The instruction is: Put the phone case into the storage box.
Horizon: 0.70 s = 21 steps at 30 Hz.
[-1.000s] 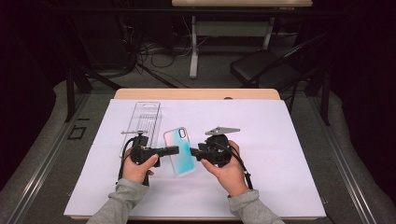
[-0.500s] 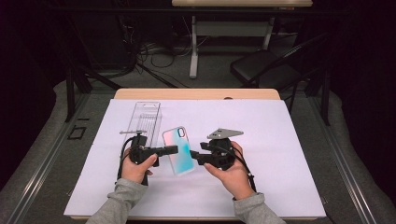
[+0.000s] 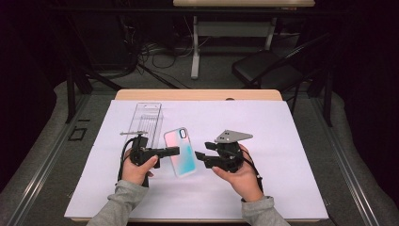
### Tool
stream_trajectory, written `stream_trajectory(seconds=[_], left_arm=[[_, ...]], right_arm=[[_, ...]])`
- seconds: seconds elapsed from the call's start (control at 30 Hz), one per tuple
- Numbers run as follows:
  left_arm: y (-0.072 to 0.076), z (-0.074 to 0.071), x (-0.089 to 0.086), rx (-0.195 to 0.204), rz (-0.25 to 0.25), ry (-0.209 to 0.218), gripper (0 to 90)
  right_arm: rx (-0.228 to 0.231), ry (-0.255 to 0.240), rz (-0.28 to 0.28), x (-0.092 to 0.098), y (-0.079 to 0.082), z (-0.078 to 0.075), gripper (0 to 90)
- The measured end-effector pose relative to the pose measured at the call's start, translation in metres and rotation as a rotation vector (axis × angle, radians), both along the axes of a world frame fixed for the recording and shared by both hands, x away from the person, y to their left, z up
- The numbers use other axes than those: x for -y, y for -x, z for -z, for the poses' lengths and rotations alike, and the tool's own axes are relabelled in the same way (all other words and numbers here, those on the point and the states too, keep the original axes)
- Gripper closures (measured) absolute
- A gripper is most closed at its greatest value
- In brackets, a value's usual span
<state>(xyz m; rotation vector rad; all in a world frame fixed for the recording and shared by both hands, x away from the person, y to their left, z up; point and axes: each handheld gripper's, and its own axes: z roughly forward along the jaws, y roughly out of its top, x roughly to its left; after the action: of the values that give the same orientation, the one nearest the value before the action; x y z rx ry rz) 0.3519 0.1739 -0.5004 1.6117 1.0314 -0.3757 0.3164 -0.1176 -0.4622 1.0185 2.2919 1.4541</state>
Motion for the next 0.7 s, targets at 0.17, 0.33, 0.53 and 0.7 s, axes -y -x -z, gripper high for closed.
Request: stream_trajectory(seconds=[0.17,0.33,0.53,0.7], left_arm=[[0.001,-0.002,-0.001,0.003,0.007,0.004,81.3],[0.002,-0.004,-0.002,0.012,0.018,0.006,81.3],[0.004,-0.006,0.0,0.019,0.032,0.014,81.3],[0.005,-0.007,0.001,0.023,0.04,0.012,81.3]], right_arm=[[0.014,-0.01,0.007,0.007,0.001,0.0,43.3],[-0.017,-0.056,0.001,0.016,0.001,0.002,40.9],[-0.019,-0.057,-0.011,0.017,0.004,0.004,36.0],[-0.03,-0.069,-0.034,0.015,0.006,0.005,32.5]])
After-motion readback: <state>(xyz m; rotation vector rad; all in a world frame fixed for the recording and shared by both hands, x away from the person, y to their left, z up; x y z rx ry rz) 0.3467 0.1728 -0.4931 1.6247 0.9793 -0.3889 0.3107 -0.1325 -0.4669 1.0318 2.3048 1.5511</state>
